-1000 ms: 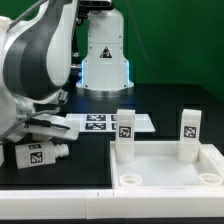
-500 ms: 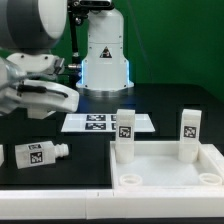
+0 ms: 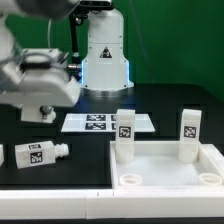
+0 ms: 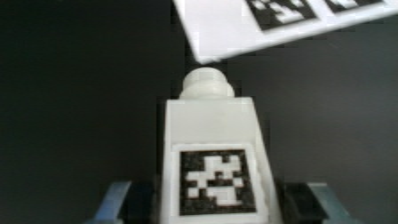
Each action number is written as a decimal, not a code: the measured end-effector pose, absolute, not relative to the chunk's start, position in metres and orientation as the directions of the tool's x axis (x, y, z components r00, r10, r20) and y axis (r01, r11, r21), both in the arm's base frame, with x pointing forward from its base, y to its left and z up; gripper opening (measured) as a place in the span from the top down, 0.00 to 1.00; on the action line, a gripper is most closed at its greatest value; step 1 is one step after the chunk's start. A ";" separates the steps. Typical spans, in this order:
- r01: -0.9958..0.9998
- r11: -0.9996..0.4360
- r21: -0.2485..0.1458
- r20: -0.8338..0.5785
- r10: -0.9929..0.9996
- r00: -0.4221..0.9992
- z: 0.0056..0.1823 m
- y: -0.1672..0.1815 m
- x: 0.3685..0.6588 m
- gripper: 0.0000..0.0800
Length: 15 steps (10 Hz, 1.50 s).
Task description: Assemble square table
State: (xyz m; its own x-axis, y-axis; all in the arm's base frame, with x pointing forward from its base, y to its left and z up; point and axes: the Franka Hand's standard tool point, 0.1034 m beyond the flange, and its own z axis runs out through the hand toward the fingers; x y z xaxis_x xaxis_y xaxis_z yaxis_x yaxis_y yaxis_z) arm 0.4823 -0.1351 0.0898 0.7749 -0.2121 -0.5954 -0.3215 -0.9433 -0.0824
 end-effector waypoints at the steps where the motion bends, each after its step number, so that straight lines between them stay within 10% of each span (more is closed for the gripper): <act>1: -0.282 -0.954 -0.103 -0.509 -0.193 0.839 0.113 -0.113 0.501 0.64; 3: -0.209 -0.971 -0.112 -0.360 -0.157 0.920 0.145 -0.084 0.532 0.64; 8: -0.245 -0.967 -0.061 -0.017 -0.245 0.969 0.130 -0.088 0.544 0.64; 13: -0.263 -0.957 -0.121 0.347 -0.289 0.892 0.169 0.025 0.609 0.64; 15: -0.227 -0.968 -0.103 0.407 -0.249 0.879 0.163 0.016 0.603 0.64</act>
Offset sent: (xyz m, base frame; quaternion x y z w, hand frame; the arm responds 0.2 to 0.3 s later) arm -0.0112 -0.0182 -0.0186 -0.0880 0.1778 0.0685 0.9777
